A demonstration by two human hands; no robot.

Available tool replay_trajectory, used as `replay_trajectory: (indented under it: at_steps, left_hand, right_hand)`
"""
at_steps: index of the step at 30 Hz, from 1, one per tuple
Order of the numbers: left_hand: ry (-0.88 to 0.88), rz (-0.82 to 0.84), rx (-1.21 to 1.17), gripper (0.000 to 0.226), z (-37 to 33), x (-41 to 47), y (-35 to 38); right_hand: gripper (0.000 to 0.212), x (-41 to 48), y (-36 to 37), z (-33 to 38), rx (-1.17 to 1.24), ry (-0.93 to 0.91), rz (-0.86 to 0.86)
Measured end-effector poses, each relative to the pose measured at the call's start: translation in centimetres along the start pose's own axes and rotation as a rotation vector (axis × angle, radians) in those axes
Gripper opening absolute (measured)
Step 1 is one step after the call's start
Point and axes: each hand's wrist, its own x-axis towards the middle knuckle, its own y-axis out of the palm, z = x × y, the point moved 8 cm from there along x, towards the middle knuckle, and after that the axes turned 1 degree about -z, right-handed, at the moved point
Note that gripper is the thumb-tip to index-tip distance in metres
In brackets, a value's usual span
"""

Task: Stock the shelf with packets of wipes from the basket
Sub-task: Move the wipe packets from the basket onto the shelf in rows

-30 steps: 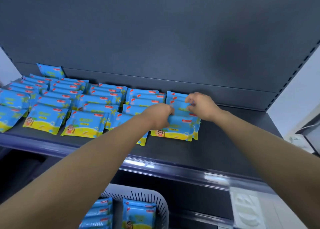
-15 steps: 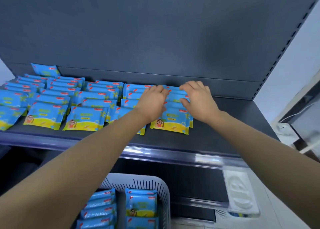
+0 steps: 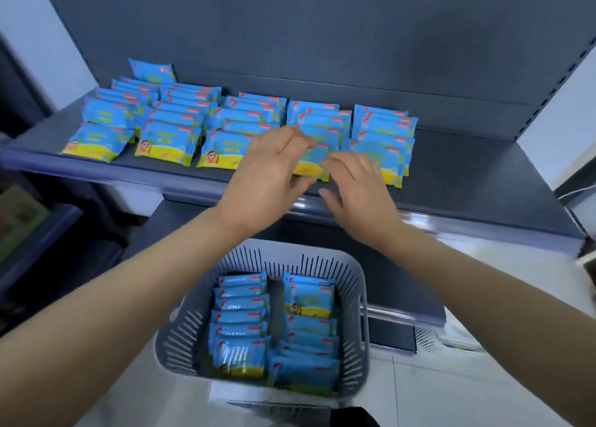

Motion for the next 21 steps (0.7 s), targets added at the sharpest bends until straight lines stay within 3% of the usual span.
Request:
replay_trajectory:
  at_steps: [7,11,18,21]
  left_hand:
    - [-0.117,0.389,-0.021,0.043,3.7,-11.8,7.8]
    - [-0.172,0.511,0.005,0.040,6.7,-16.8,11.3]
    - [-0.220,0.678,0.081,0.041,10.8,-22.7,16.1]
    - [-0.237,0.786,0.096,0.042,11.6,-24.1,18.3]
  right_hand:
    - [0.039,-8.6,14.3,3.5,-0.049,-0.038,0.506]
    - [0.042,-13.2,21.3,3.0,-0.152,-0.046,0.744]
    - [0.051,-17.7,28.1,0.7,-0.152,0.184,1.021]
    - [0.054,-18.8,29.2,0.0,-0.199,0.234,1.059]
